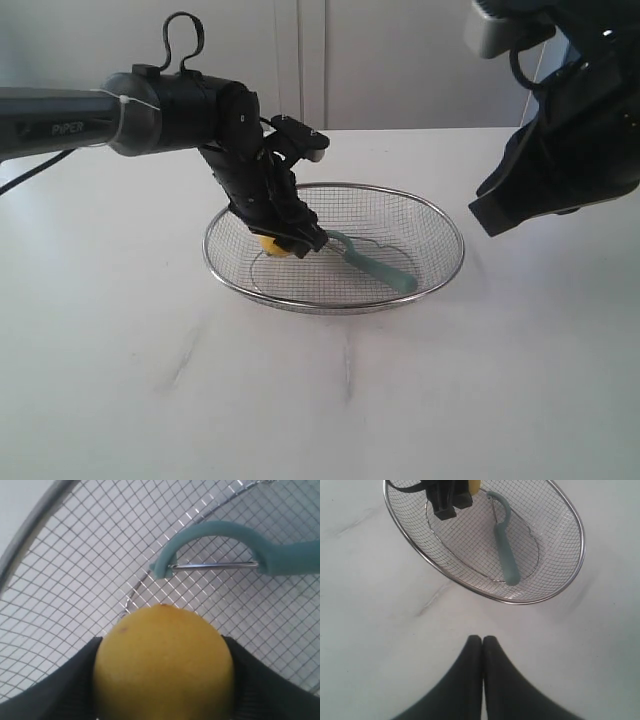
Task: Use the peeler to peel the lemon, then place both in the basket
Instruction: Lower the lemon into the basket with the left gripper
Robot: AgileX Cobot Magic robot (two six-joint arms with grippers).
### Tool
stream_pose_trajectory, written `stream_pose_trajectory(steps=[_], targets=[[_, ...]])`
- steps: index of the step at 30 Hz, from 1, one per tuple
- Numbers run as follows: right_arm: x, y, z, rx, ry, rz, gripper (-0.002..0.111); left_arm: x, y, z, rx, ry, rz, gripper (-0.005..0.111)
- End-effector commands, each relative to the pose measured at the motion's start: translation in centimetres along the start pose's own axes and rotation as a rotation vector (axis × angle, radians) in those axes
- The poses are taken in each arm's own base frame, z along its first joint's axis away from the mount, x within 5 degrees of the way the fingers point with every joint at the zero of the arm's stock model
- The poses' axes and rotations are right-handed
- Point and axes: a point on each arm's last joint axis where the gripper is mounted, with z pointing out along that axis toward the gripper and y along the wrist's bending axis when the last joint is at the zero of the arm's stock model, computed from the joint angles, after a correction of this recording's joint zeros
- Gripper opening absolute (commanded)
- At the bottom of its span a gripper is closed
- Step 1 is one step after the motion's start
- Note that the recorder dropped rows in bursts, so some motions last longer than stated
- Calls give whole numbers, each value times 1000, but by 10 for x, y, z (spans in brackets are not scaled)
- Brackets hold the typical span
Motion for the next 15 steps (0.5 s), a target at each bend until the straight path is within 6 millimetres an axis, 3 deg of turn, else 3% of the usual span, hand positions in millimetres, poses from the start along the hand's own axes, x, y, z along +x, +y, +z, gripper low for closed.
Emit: stream_pose_trajectory(steps=[1,7,15], targets=[[0,-2,-3,11,-12,-4,0,-1,-3,6,17,-6,-24,0],[0,-2,-3,11,-12,-4,0,2,-3,16,21,11,-26,5],[0,-2,-3,11,-12,-4,0,5,-3,22,24,24,-27,49]])
